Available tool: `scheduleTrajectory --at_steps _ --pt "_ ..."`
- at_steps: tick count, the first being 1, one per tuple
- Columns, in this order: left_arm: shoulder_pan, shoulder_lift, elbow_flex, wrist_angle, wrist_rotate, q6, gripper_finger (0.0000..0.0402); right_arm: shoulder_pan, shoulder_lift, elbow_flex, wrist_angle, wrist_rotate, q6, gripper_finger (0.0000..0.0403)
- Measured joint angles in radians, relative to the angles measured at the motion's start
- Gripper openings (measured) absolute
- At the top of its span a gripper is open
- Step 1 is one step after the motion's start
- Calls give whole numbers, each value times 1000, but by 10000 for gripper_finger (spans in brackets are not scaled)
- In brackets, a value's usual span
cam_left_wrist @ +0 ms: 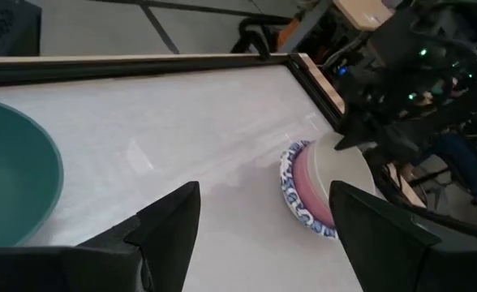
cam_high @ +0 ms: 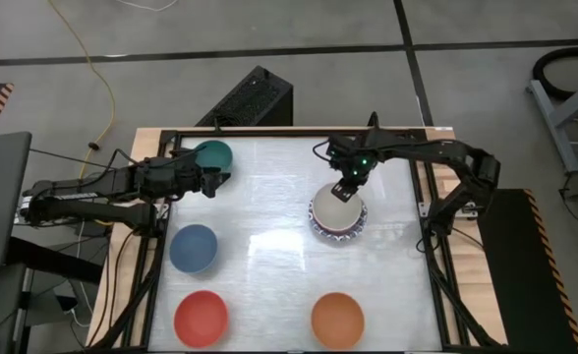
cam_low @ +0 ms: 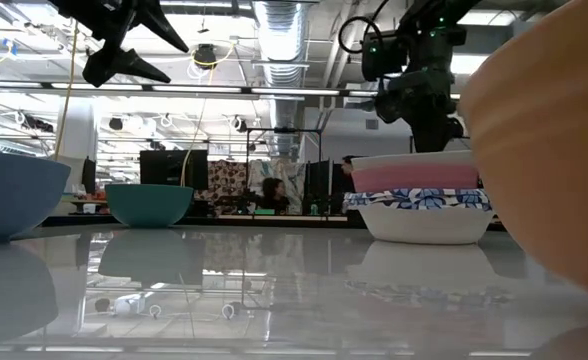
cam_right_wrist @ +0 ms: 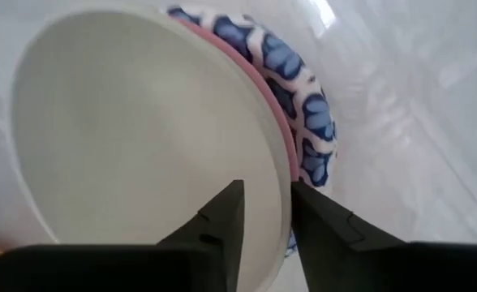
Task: Nest bowls inside each other
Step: Stack the gray bowl on top of the pink bowl, then stack the green bowl on top of the gray bowl
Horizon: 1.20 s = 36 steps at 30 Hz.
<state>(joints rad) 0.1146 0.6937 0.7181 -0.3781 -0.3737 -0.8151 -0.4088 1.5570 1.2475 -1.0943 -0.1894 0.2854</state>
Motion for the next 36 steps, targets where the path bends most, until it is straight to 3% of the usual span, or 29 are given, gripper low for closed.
scheduleTrajectory --at_steps 14,23,30,36 --pt "30 127 1 -116 -35 20 263 -6 -12 69 -44 15 -25 140" --pt "101 290 7 -165 39 113 263 -13 -135 92 -36 65 -24 140" --pt "145 411 133 -389 28 224 263 -16 -220 92 -35 123 -23 140" --pt "204 518 217 -468 51 323 263 -19 -230 92 -35 138 -22 140"
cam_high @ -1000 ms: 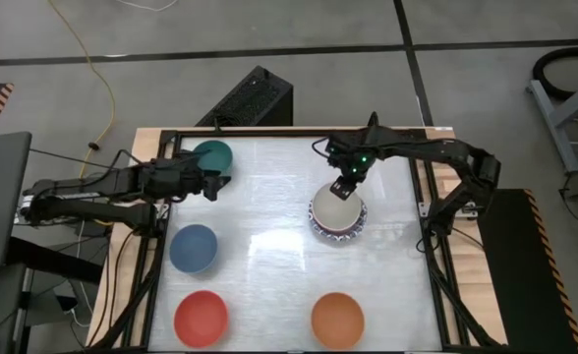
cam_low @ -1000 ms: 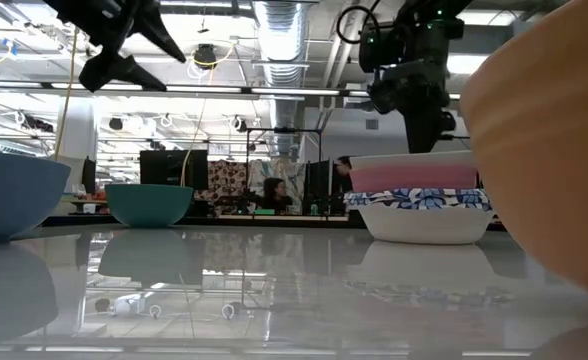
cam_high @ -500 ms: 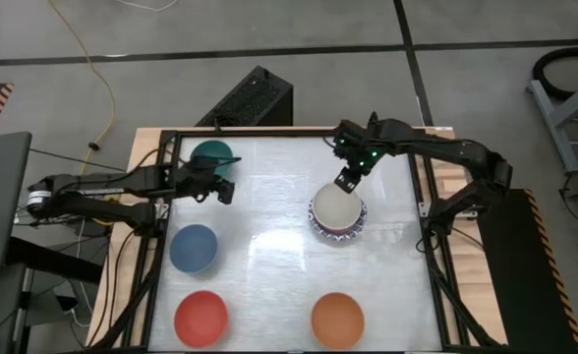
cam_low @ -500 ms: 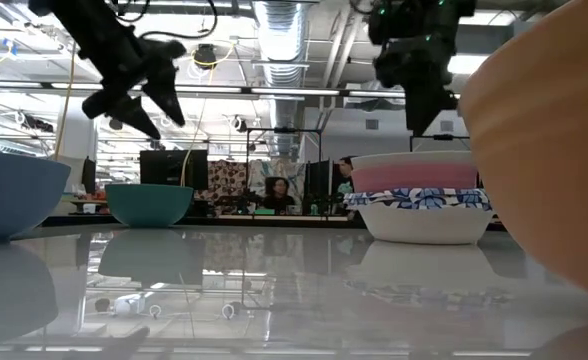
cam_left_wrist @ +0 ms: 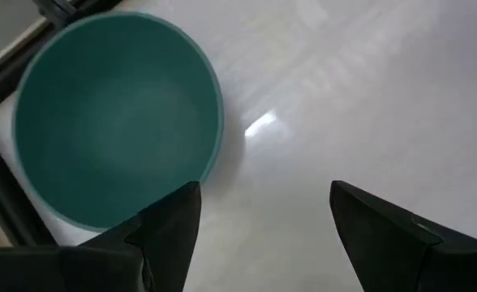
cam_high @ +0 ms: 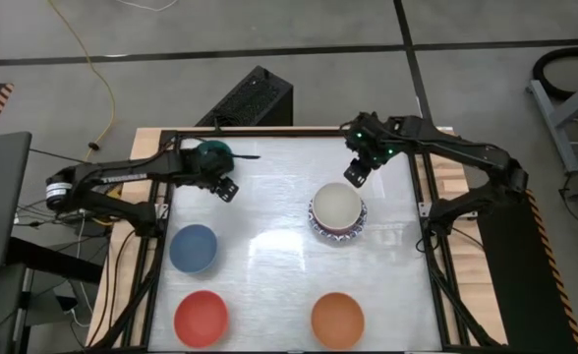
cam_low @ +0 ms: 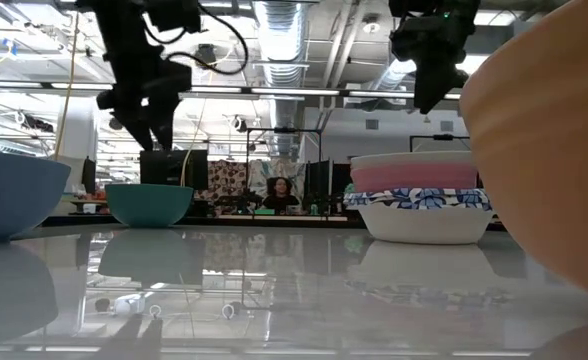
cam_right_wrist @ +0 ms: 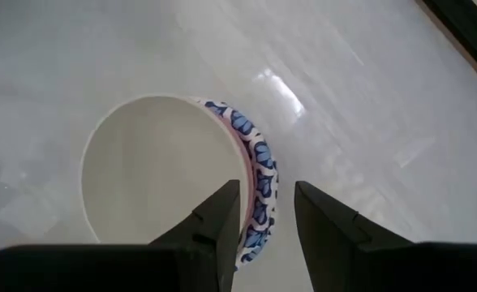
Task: Nest bowls inside each other
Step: Stack the green bowl on top of the gray bowl
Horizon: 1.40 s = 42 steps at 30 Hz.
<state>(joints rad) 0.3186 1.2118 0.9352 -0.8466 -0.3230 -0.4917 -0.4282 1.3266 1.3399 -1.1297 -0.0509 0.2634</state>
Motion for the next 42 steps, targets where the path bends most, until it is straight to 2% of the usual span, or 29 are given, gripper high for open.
scheduleTrajectory --at_steps 8,16,19,24,27,30,35,42 --pt "59 93 -21 1 57 98 263 3 2 0 0 0 -3 140" --pt "98 117 -61 82 126 157 260 3 2 0 0 0 -3 140" --pt "113 117 -72 84 100 158 240 3 2 0 0 0 -3 140" --pt "125 117 -85 87 75 177 182 10 2 0 1 0 -3 140" --pt "119 117 -75 86 102 196 157 17 3 0 1 0 -3 140" --pt "93 117 -40 87 150 235 148 16 3 0 1 -1 -10 140" --pt "38 116 42 77 132 355 164 16 3 0 1 -1 -10 140" --pt "59 117 75 49 49 446 244 16 3 -1 1 -1 -10 140"
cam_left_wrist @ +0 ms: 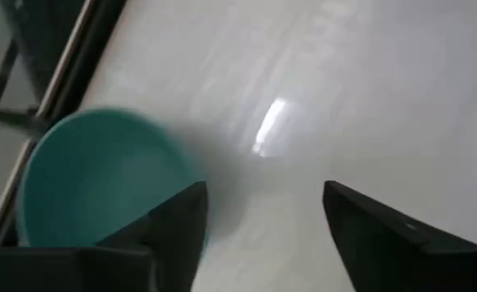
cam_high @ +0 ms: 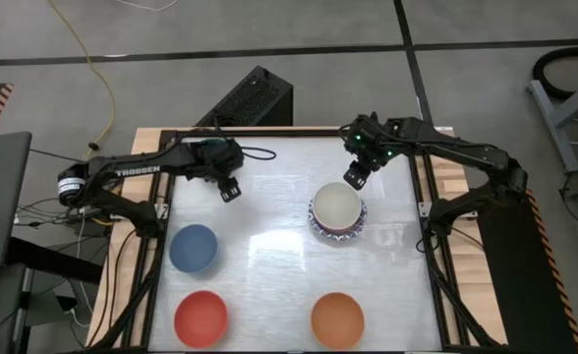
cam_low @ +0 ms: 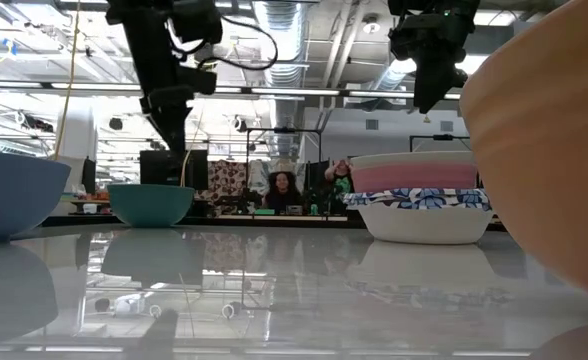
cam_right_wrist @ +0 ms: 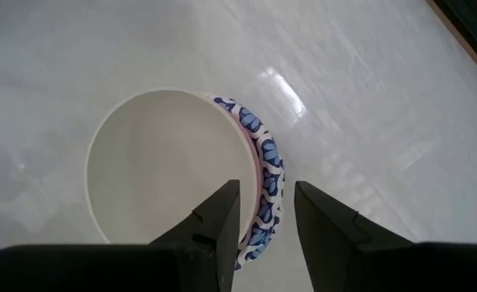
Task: Nest bowls inside each other
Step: Stack the green bowl on top of the gray bowl
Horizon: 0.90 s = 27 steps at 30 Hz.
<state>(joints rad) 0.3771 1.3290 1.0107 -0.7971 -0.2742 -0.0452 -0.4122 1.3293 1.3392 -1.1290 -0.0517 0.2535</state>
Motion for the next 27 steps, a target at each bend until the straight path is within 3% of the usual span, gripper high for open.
scheduleTrajectory --at_steps 4,12,20,24,27 --pt "49 20 -2 -52 6 1 276 0 0 0 0 0 0 140" --pt "120 85 -40 -11 117 30 281 9 0 0 2 0 0 140" --pt "122 123 -118 59 72 23 280 27 0 0 2 0 0 140" --pt "122 123 -126 65 68 0 254 27 0 0 4 0 0 140" --pt "120 123 -126 64 67 -11 203 26 0 0 7 2 1 140"
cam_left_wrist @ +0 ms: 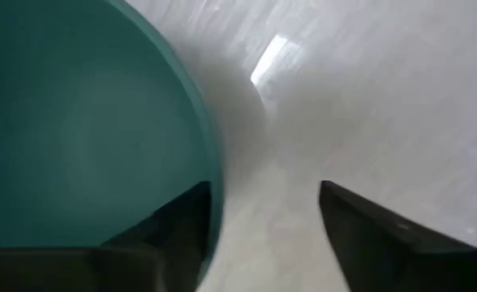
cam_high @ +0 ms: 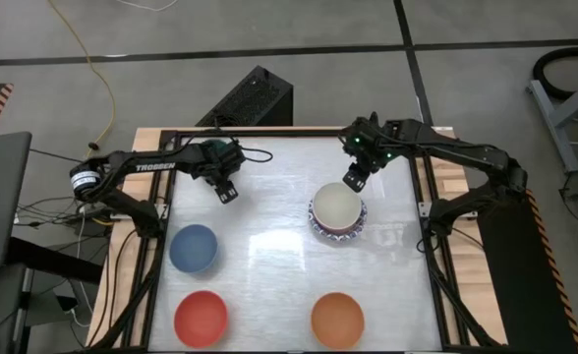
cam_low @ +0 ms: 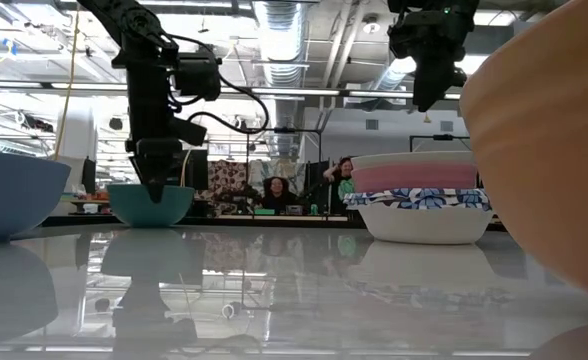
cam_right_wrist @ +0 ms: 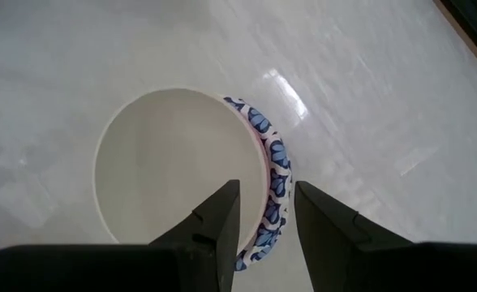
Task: Nest bowls inside each other
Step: Stack the green bowl on top of the gray bowl
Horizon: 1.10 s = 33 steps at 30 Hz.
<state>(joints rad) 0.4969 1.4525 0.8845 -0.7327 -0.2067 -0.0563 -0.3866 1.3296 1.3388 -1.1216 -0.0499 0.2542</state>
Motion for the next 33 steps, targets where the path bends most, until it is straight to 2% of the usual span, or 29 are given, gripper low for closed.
scheduleTrajectory --at_steps 6,8,16,21,28,33 --pt "0 0 0 -1 -18 -16 46 0 0 0 24 40 48 140" --pt "0 0 0 -1 -34 -17 13 0 0 0 35 84 83 140" --pt "-60 0 15 -11 -163 -16 2 0 0 0 78 173 141 140" --pt "-149 0 68 -25 -342 45 1 0 0 0 184 211 141 140" --pt "-233 0 171 10 -613 244 0 1 0 0 482 218 77 140" --pt "-243 5 233 62 -716 425 0 36 0 0 734 215 -63 140"
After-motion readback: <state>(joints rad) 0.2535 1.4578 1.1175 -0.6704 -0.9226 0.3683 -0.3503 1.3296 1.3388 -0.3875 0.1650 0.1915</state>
